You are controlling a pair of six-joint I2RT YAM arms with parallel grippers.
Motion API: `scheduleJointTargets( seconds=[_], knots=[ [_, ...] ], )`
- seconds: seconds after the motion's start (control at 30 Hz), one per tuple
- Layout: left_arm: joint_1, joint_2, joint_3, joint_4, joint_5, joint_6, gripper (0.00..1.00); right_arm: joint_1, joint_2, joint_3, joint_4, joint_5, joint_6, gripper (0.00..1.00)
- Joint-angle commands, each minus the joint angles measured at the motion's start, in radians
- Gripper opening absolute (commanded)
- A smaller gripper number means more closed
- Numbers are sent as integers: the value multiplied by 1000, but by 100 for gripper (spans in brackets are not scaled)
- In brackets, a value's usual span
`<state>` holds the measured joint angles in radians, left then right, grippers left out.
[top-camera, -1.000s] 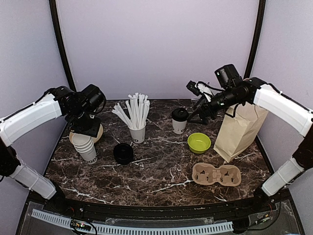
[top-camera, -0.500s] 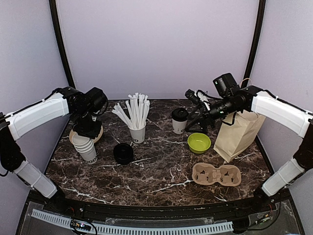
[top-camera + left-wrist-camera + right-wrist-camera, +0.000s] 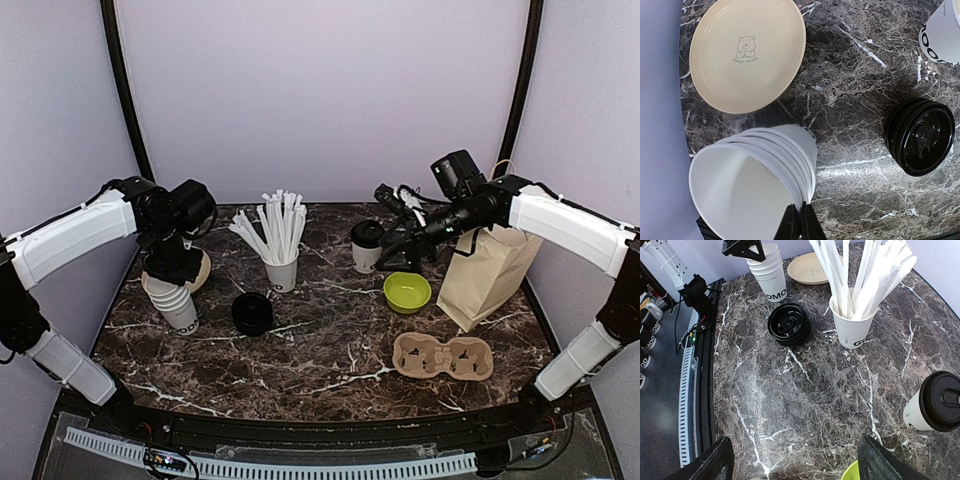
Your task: Pack the takeout coffee
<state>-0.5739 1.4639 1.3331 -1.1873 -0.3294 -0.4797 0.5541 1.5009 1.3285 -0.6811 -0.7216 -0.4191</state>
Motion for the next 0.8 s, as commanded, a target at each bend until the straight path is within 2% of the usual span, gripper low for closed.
scheduleJointTargets(
  seconds=[0.0,0.17,0.27,0.33,0.37,0.4,0.43,0.47,0.5,0.53,0.57,0.6,0.63,0.67,0.7,0.73,0.77],
  knots=[
    [7,-51,20,-65,3,-14,1,15,4,31,10,-15,-14,85],
    [7,-75,50,-108,-10,-16,0,25,6,38,4,-29,-17,85],
    [6,-110,40,-49,80,7,0,29,11,52,-11,-40,-19,85],
    [-6,-85,60,-109,-75,-28,0,35,12,56,-13,-29,-20,85],
    [-10,-40,71,-217,-170,-74,0,36,9,57,-12,-25,-20,85],
    [-14,-26,82,-237,-163,-71,0,39,9,55,-13,-22,-20,84],
    [-15,-49,78,-191,12,-40,0,41,7,54,-13,-19,-20,84],
    [-12,-81,31,-19,132,12,0,43,6,53,-14,-17,-20,85],
    [-16,-133,6,33,196,8,0,45,4,51,-12,-14,-20,85],
    [-44,-124,29,-36,118,-36,0,46,4,51,-11,-11,-20,85],
    [-61,-51,93,-125,-59,-73,0,48,4,51,-11,-8,-20,85],
    [-62,-26,109,-182,-59,-68,0,49,4,52,-11,-5,-20,85],
    [-61,-35,93,-144,36,-46,0,50,5,53,-12,-4,-20,85],
    [-81,-52,86,-95,16,-53,0,52,7,55,-12,-3,-20,84],
    [-97,-33,113,-125,-111,-69,0,53,7,58,-14,-1,-20,84],
    [-98,-2,142,-234,-142,-97,0,55,12,63,-16,-1,-20,84],
    [-85,31,164,-243,-55,-73,0,56,15,66,-20,-2,-20,84]
  ],
)
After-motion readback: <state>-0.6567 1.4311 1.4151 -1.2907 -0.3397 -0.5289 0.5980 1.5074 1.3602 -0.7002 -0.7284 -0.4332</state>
